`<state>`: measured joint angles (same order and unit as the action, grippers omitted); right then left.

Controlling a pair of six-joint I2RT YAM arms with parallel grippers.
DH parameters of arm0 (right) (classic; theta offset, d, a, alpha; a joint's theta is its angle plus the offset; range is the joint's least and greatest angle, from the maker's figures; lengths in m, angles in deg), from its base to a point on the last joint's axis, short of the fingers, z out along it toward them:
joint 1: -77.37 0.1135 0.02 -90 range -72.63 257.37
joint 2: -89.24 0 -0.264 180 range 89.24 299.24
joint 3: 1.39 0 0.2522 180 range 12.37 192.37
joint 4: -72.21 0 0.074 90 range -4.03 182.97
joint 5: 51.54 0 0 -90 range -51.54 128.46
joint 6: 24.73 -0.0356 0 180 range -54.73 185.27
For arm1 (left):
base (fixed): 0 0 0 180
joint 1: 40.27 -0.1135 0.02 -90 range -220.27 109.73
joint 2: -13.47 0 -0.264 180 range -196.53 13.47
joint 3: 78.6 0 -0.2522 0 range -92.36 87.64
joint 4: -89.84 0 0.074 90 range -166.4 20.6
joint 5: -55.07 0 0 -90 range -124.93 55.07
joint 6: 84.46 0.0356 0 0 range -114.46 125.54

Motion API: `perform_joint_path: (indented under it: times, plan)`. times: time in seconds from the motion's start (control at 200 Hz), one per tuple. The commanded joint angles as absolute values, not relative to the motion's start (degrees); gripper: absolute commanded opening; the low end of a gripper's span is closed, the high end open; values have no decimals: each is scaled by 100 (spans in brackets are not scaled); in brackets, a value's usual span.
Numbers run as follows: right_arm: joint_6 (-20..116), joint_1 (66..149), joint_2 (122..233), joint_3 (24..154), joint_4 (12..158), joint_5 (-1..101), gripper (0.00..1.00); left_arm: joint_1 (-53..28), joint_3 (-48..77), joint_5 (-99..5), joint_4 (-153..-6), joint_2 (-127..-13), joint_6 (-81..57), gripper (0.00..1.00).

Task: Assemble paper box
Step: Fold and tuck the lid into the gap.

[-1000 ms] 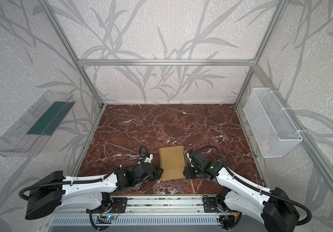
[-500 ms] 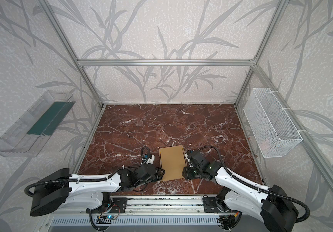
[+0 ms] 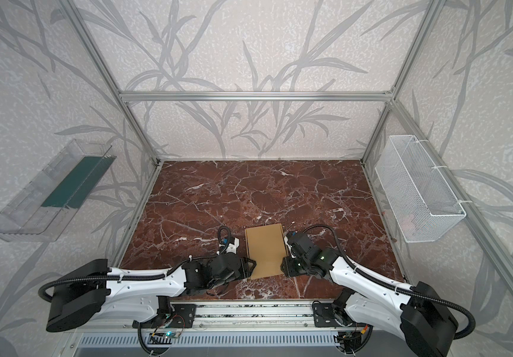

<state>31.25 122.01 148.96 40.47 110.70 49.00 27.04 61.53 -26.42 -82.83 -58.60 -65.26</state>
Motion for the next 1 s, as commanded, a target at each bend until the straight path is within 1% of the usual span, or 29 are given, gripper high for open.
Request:
perform_joint_path:
  times: [0.0,0.315,0.615,0.855,0.995]
  plan:
    - [3152,12237,14927,4067,11037,4899,40,2766,6228,-2567,-8452,-5789,-6696,53]
    - [3121,12237,14786,4094,11137,4900,40,2872,6302,-2605,-8519,-5731,-6768,52]
    - [3161,12237,14854,4111,11132,4870,39,2978,6338,-2334,-7997,-5492,-6758,52]
    - [3179,12241,14883,4151,11153,4859,39,3131,6196,-2379,-7944,-5683,-6819,52]
    - [3162,12237,14891,4146,11142,4882,39,3233,6108,-2231,-7752,-5752,-6837,52]
